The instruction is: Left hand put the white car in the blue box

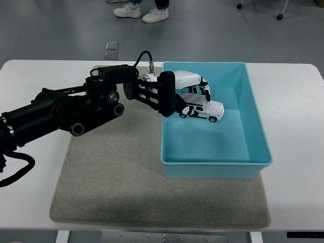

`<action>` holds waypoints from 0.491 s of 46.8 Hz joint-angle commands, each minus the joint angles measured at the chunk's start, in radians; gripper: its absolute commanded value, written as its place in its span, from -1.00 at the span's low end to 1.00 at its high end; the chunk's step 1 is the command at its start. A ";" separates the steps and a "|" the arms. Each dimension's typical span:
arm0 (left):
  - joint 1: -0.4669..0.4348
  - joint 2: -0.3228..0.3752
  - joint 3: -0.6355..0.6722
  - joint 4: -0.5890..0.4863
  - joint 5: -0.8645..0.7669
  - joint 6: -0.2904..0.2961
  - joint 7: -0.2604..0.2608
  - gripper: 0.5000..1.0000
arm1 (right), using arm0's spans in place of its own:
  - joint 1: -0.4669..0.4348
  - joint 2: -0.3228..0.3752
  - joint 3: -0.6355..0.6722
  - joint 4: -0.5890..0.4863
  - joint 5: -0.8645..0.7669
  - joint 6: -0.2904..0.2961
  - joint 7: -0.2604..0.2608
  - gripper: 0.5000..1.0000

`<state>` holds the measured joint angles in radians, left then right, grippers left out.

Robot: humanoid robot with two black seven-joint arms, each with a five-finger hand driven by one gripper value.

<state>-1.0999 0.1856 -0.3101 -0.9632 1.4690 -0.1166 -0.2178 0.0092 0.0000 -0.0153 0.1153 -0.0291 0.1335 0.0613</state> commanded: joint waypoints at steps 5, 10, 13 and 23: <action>0.008 0.000 -0.003 0.000 -0.019 0.002 0.000 0.36 | 0.000 0.000 0.000 0.000 0.000 0.000 0.000 0.74; 0.015 0.000 -0.014 -0.002 -0.026 0.003 -0.002 0.78 | 0.000 0.000 0.000 0.000 0.000 0.000 0.000 0.74; 0.022 -0.002 -0.023 -0.003 -0.050 0.003 -0.003 0.98 | 0.000 0.000 0.000 0.000 0.000 0.000 0.000 0.74; 0.023 0.011 -0.063 -0.005 -0.419 0.002 -0.003 0.99 | 0.000 0.000 0.000 0.000 0.000 0.000 0.000 0.74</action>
<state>-1.0771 0.1882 -0.3514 -0.9697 1.1983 -0.1150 -0.2209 0.0092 0.0000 -0.0153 0.1151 -0.0292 0.1335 0.0614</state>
